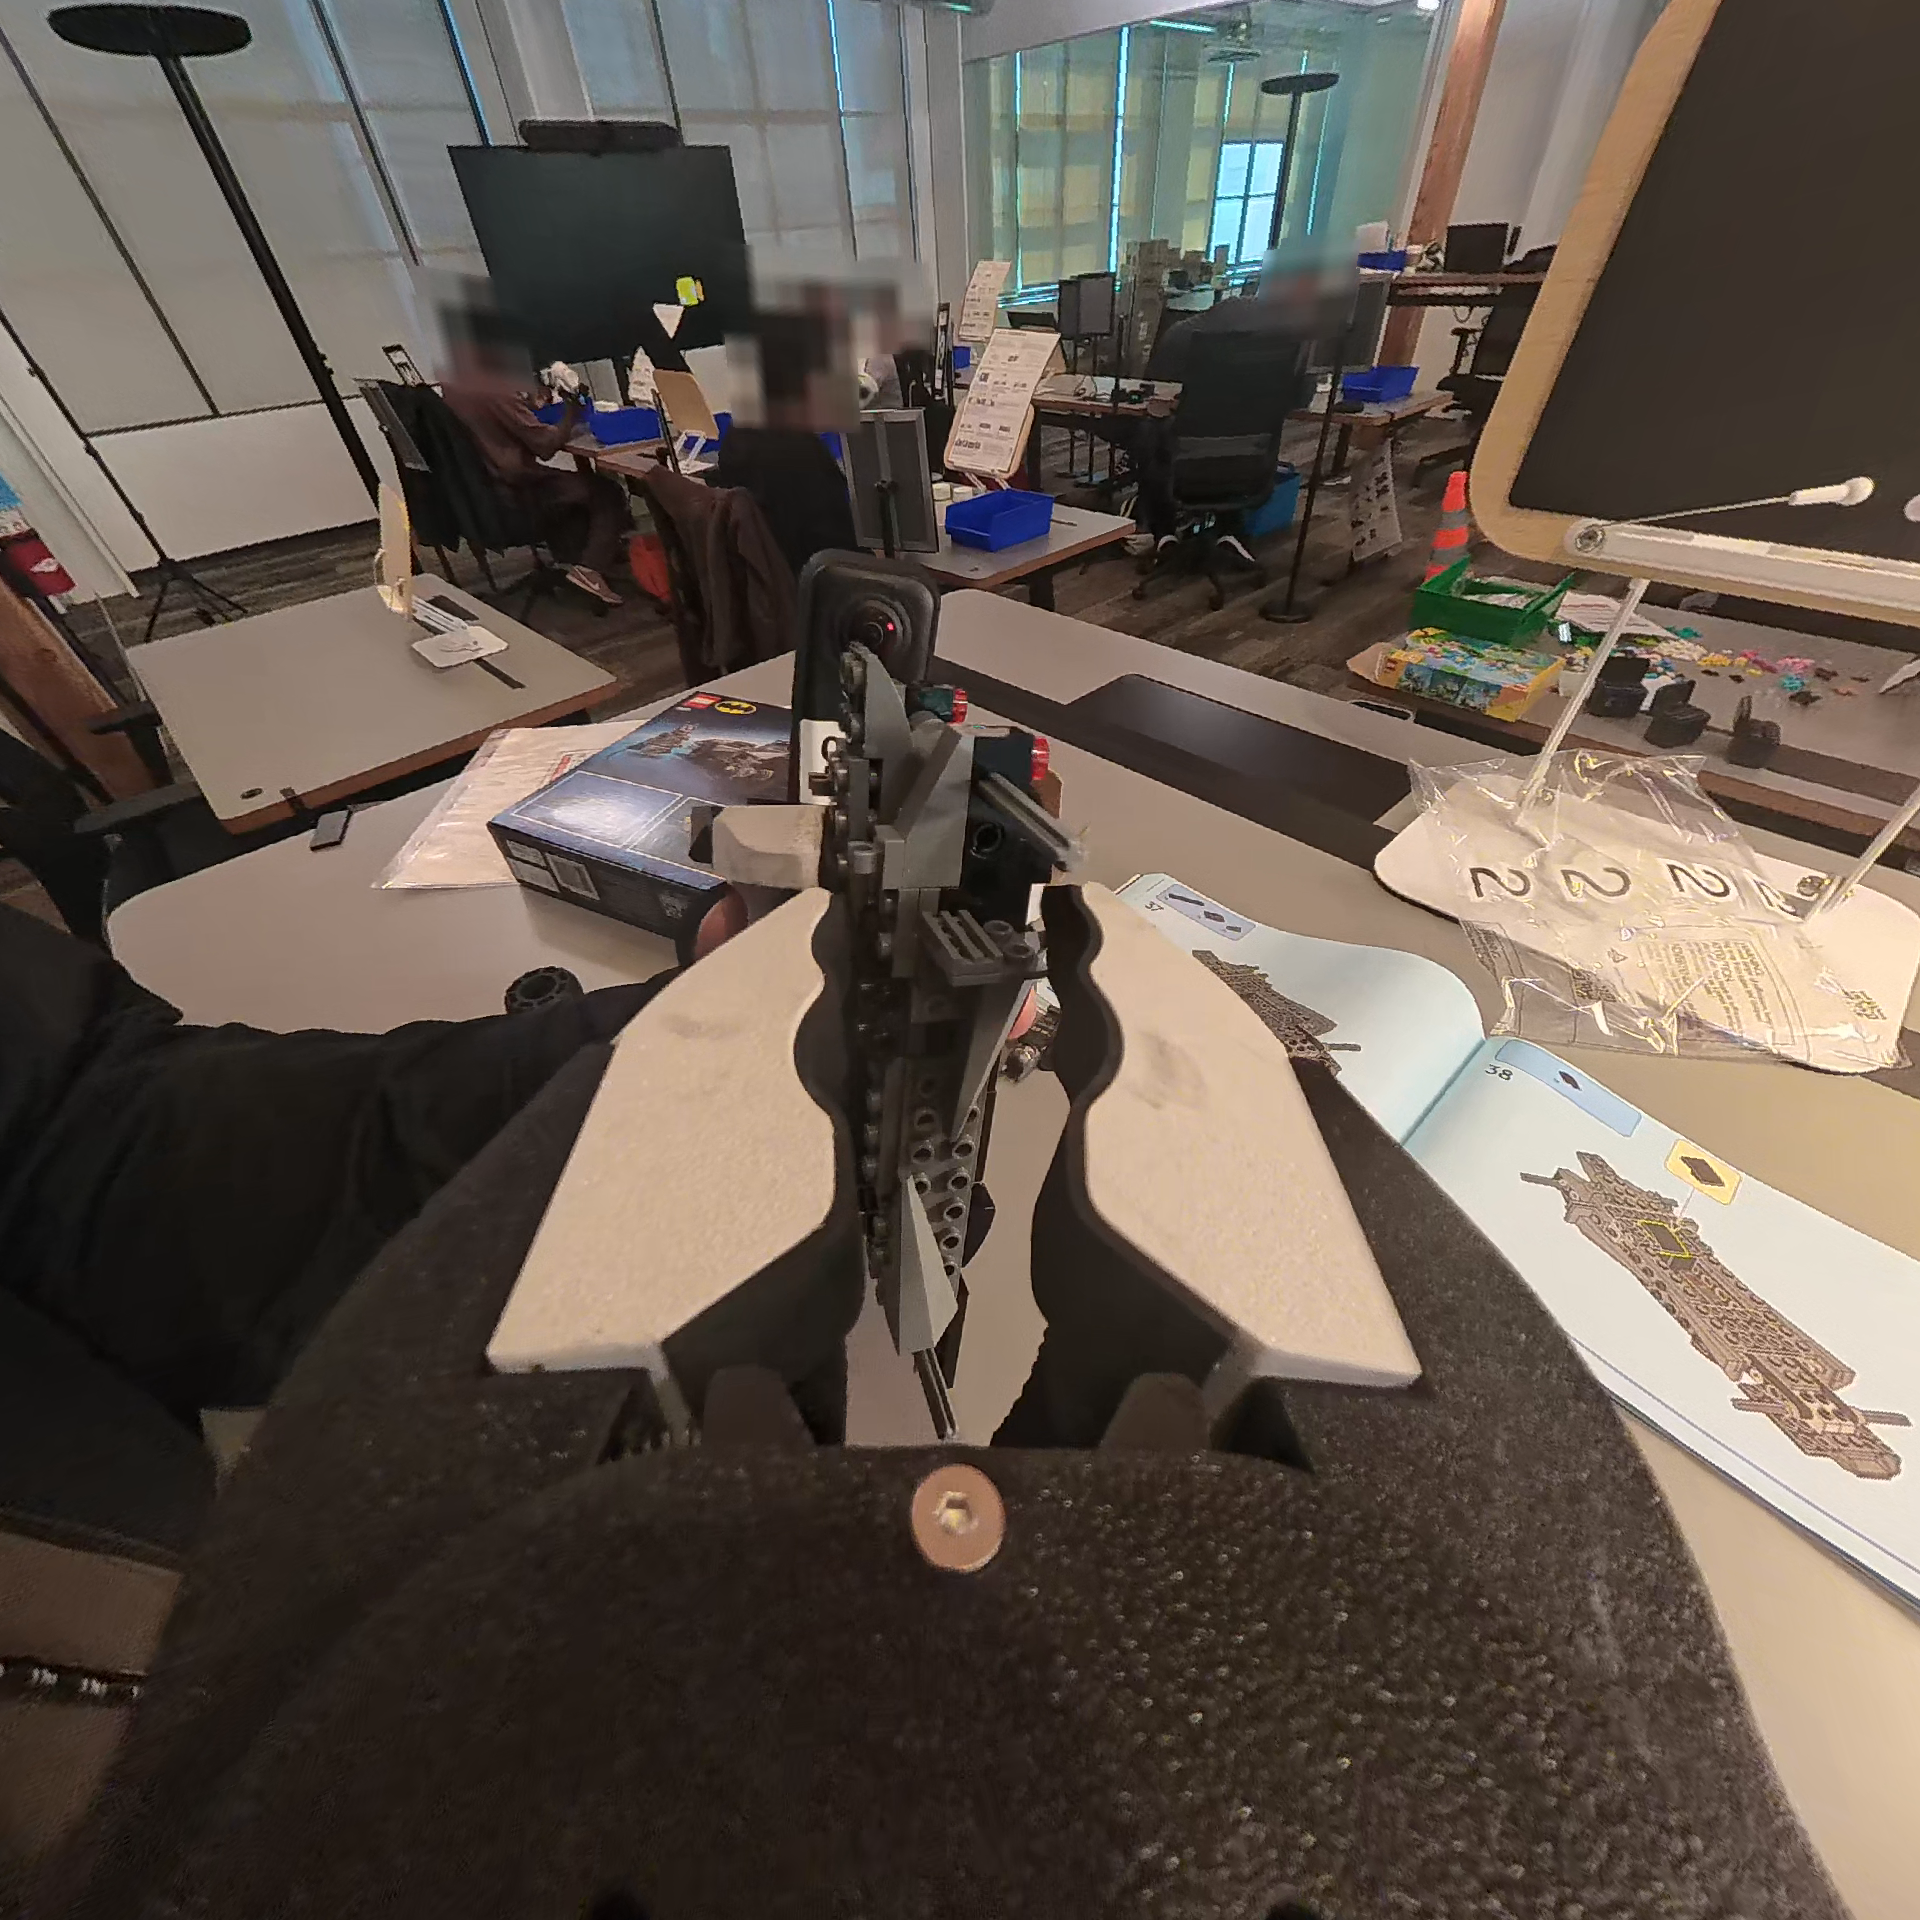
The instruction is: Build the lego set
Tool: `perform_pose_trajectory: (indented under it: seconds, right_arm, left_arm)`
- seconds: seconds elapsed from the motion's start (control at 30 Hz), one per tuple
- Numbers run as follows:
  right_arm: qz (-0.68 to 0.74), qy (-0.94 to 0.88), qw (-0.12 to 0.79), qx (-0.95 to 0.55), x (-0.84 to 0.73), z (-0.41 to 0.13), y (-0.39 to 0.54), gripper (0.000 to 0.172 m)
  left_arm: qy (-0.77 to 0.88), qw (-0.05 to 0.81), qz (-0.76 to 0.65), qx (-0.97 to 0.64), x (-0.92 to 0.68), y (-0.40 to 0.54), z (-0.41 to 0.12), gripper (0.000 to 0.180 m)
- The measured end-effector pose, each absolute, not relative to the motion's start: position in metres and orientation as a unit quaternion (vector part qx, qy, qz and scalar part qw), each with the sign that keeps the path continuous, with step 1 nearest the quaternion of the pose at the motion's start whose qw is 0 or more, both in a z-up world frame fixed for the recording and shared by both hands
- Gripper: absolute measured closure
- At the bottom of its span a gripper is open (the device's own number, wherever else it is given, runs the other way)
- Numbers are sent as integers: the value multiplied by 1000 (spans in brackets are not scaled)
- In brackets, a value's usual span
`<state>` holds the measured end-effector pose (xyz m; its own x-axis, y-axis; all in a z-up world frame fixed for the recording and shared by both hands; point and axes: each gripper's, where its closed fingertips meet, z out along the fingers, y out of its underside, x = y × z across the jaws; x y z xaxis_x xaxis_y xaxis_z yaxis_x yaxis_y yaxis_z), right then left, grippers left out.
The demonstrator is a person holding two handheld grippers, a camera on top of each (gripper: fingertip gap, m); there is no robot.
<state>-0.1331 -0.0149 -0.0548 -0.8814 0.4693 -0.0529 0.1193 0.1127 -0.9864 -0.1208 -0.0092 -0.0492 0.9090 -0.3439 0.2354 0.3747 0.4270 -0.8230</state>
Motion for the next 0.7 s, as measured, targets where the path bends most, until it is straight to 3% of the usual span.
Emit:
perform_pose_trajectory:
  seconds: [0.7]
  right_arm:
    - [645,-723,127,-213,-129,-52,-6,132]
  left_arm:
    - [-17,838,-195,-509,-121,-6,-51,149]
